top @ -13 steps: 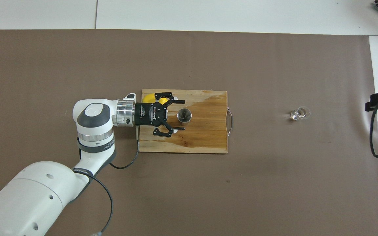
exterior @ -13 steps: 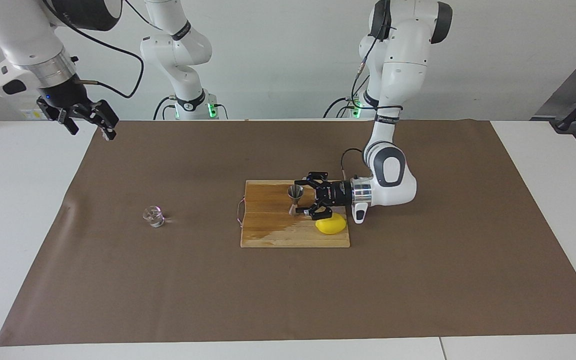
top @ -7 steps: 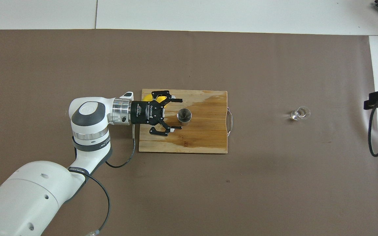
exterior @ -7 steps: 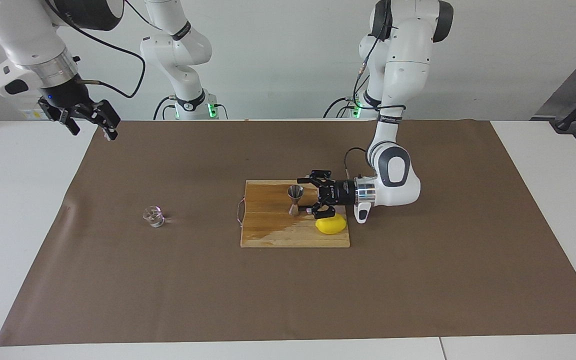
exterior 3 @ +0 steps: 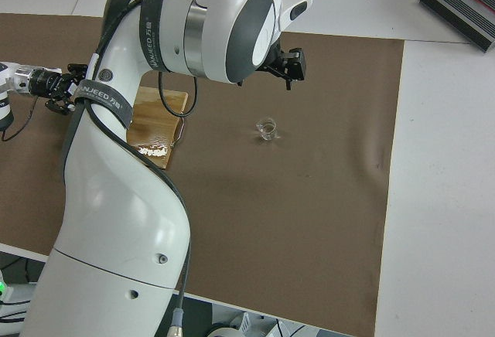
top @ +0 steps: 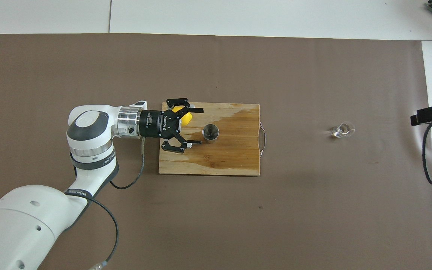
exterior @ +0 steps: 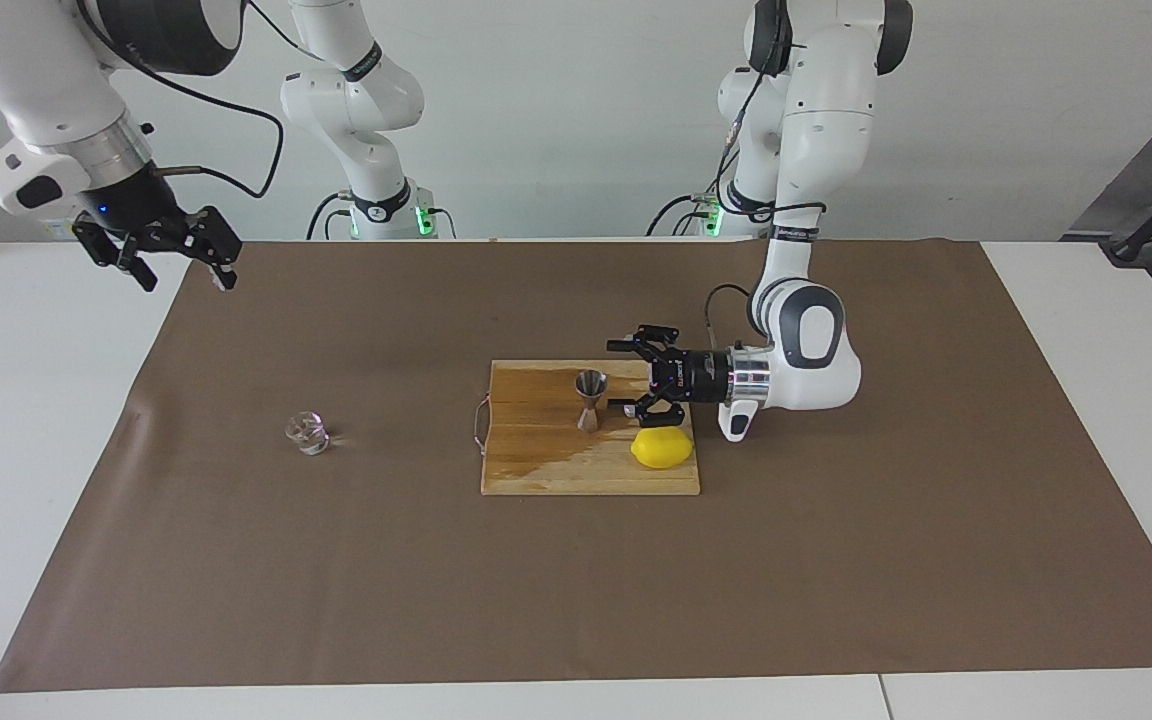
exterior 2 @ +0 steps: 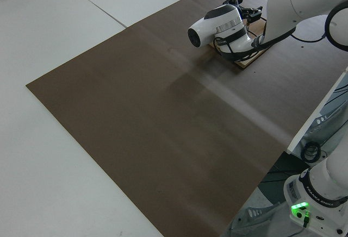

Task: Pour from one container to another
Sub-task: 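Withdraw the left gripper while the right gripper reaches toward the glass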

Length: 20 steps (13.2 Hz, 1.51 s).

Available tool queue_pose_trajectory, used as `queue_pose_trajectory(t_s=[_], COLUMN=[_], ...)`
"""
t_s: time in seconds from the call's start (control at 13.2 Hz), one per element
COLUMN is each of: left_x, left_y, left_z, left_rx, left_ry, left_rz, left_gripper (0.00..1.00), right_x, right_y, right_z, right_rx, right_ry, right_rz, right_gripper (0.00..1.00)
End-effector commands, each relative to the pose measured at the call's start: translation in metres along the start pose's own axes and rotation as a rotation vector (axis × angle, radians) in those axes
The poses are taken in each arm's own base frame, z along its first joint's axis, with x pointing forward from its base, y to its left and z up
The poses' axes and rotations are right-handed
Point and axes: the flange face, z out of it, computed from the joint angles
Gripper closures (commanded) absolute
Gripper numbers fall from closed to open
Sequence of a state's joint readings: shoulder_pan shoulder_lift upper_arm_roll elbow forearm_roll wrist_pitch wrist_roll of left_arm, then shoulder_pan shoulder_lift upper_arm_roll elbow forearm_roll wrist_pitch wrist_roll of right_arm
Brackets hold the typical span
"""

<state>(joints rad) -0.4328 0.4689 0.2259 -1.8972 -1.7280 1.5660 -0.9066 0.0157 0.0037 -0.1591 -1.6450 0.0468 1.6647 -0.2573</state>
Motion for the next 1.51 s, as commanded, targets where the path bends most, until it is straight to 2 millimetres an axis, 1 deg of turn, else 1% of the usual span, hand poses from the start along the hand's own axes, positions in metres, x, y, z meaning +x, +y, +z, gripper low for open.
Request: queue_pose_trajectory(t_s=[0.0, 0.08, 0.15, 0.23, 0.3, 0.38, 0.45, 0.53, 0.61, 0.76, 0.83, 0.91, 0.98, 1.06, 1.14, 1.21, 1.36, 1.44], left_x=[-0.049, -0.061, -0.070, -0.078, -0.092, -0.110, -0.122, -0.138, -0.150, -0.174, -0.189, -0.198, -0.206, -0.206, -0.207, -0.217, -0.230, -0.237], left_y=[0.016, 0.020, 0.024, 0.026, 0.030, 0.034, 0.035, 0.037, 0.038, 0.033, 0.029, 0.026, 0.020, 0.015, 0.012, 0.009, 0.006, 0.003], left_z=[-0.049, -0.072, -0.089, -0.108, -0.128, -0.147, -0.165, -0.182, -0.196, -0.214, -0.222, -0.228, -0.235, -0.243, -0.251, -0.257, -0.262, -0.263], left_rx=[0.015, 0.019, 0.023, 0.041, 0.048, 0.055, 0.075, 0.089, 0.097, 0.142, 0.169, 0.213, 0.281, 0.375, 0.474, 0.554, 0.693, 0.762], left_ry=[0.010, 0.030, 0.062, 0.117, 0.172, 0.230, 0.300, 0.386, 0.459, 0.584, 0.653, 0.726, 0.798, 0.865, 0.921, 0.971, 1.046, 1.077], left_rz=[0.004, 0.013, 0.028, 0.060, 0.094, 0.134, 0.161, 0.195, 0.222, 0.306, 0.364, 0.440, 0.544, 0.651, 0.750, 0.846, 0.965, 1.009], left_gripper=[0.00, 0.00, 0.00, 0.00, 0.00, 0.00, 0.00, 0.00, 0.00, 0.00, 0.00, 0.00, 0.00, 0.00, 0.00, 0.00, 0.00, 0.00], right_x=[0.011, 0.014, 0.017, 0.015, 0.016, 0.016, 0.013, 0.007, 0.003, -0.007, -0.014, -0.016, -0.018, -0.022, -0.022, -0.022, -0.022, -0.024], right_y=[0.012, 0.012, 0.010, 0.019, 0.030, 0.035, 0.042, 0.055, 0.062, 0.078, 0.096, 0.112, 0.116, 0.122, 0.129, 0.135, 0.135, 0.139], right_z=[0.033, 0.040, 0.047, 0.054, 0.059, 0.065, 0.078, 0.085, 0.092, 0.108, 0.137, 0.154, 0.168, 0.185, 0.208, 0.228, 0.241, 0.260], right_rx=[0.015, 0.045, 0.090, 0.115, 0.113, 0.130, 0.180, 0.192, 0.188, 0.238, 0.293, 0.296, 0.307, 0.335, 0.374, 0.401, 0.431, 0.472], right_ry=[0.044, 0.052, 0.068, 0.081, 0.107, 0.135, 0.160, 0.193, 0.209, 0.267, 0.322, 0.375, 0.384, 0.426, 0.507, 0.559, 0.587, 0.623], right_rz=[-0.229, -0.274, -0.326, -0.373, -0.442, -0.528, -0.582, -0.634, -0.691, -0.786, -0.834, -0.897, -0.934, -0.954, -0.969, -0.978, -0.996, -1.015], right_gripper=[0.00, 0.00, 0.00, 0.00, 0.00, 0.00, 0.00, 0.00, 0.00, 0.00, 0.00, 0.00, 0.00, 0.00, 0.00, 0.00, 0.00, 0.00])
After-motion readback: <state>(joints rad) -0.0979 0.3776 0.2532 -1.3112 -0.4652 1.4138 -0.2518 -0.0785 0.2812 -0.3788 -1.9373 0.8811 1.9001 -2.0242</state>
